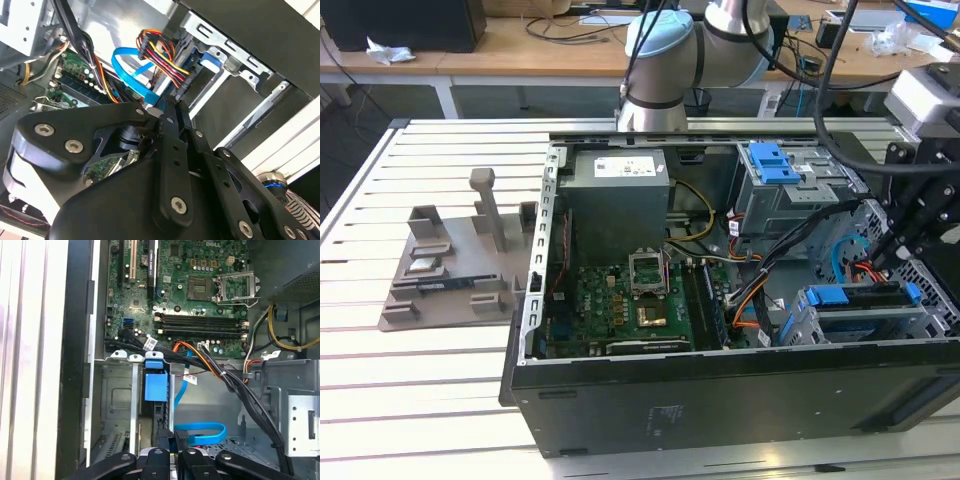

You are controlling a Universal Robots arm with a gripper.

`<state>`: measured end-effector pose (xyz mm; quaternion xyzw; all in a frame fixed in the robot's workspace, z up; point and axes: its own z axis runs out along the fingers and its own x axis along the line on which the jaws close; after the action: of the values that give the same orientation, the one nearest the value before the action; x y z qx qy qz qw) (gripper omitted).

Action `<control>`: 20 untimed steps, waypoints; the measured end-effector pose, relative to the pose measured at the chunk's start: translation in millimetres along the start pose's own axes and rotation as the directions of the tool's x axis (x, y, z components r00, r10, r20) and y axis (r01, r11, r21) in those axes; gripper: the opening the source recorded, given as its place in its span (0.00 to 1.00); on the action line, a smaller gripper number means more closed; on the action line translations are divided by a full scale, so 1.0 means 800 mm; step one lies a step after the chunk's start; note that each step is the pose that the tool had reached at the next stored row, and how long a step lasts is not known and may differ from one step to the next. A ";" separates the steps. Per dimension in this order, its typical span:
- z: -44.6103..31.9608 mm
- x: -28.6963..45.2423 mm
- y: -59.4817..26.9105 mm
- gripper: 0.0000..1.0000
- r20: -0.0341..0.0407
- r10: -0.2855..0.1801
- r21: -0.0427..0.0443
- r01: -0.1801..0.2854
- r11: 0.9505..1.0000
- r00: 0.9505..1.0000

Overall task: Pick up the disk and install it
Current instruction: 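Insert the second disk wire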

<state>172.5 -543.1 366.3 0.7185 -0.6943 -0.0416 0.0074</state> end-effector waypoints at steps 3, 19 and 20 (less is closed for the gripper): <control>0.0039 0.0021 0.002 0.16 0.000 -0.003 0.000 0.003 1.000 1.000; 0.0243 0.0068 0.002 0.16 0.003 -0.013 0.000 0.013 1.000 1.000; 0.0254 0.0068 0.002 0.16 0.003 -0.013 0.000 0.013 1.000 1.000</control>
<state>170.1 -547.7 345.9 0.7228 -0.6896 -0.0429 0.0062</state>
